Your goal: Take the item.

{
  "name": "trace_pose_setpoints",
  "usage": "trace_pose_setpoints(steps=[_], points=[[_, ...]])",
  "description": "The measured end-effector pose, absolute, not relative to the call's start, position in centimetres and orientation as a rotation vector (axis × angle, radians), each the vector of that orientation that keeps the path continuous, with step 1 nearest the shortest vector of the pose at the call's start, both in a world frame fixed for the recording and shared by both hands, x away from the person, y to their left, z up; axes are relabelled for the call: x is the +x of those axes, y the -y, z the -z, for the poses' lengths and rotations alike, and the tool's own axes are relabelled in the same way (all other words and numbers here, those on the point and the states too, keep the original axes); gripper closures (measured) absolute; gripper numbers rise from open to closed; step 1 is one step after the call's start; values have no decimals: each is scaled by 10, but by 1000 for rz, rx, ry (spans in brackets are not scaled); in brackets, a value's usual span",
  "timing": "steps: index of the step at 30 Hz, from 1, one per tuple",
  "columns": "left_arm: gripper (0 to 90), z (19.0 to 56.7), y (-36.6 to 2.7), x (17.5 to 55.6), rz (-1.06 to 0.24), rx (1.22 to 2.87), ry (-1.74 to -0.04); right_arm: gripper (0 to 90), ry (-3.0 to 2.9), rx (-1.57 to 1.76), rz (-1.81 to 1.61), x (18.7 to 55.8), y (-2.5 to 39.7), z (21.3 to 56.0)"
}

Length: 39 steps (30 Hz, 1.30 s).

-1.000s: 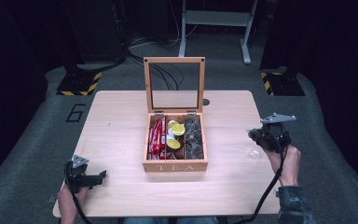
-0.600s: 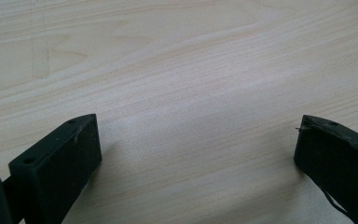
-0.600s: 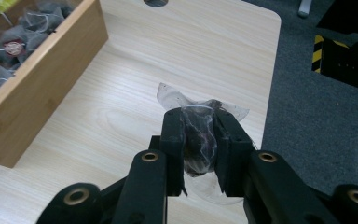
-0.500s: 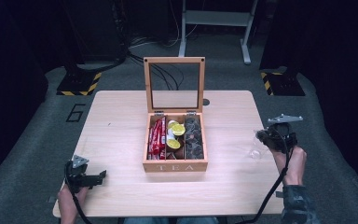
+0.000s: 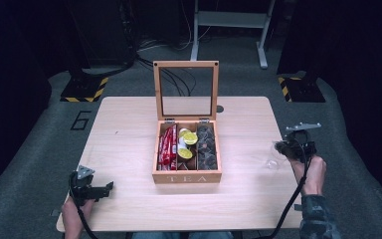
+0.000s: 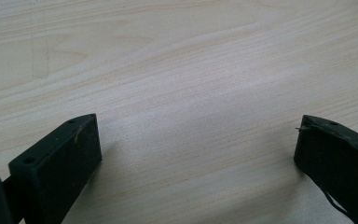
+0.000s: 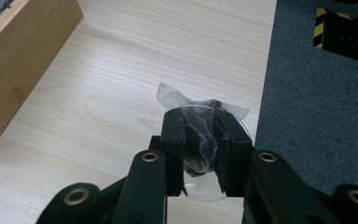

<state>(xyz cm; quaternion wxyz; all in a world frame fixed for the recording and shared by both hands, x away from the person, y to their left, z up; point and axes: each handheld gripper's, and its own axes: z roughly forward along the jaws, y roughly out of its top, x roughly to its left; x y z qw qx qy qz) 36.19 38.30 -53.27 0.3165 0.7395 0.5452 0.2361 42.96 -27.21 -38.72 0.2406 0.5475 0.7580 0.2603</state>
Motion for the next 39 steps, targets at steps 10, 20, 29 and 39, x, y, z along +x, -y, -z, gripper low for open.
trace_pose_setpoints(steps=[10,20,29,39], points=[[4,533,-383,362,-623,1942,-1433,751,-2090,1541,-687,436,279,401],[4,533,-383,362,-623,1944,-1435,750,-2112,1589,-660,443,282,413],[4,533,-383,362,-621,1947,-1436,745,-2120,1611,-661,445,283,417],[4,533,-383,362,-621,1946,-1436,662,-2114,1583,-670,443,278,415]])
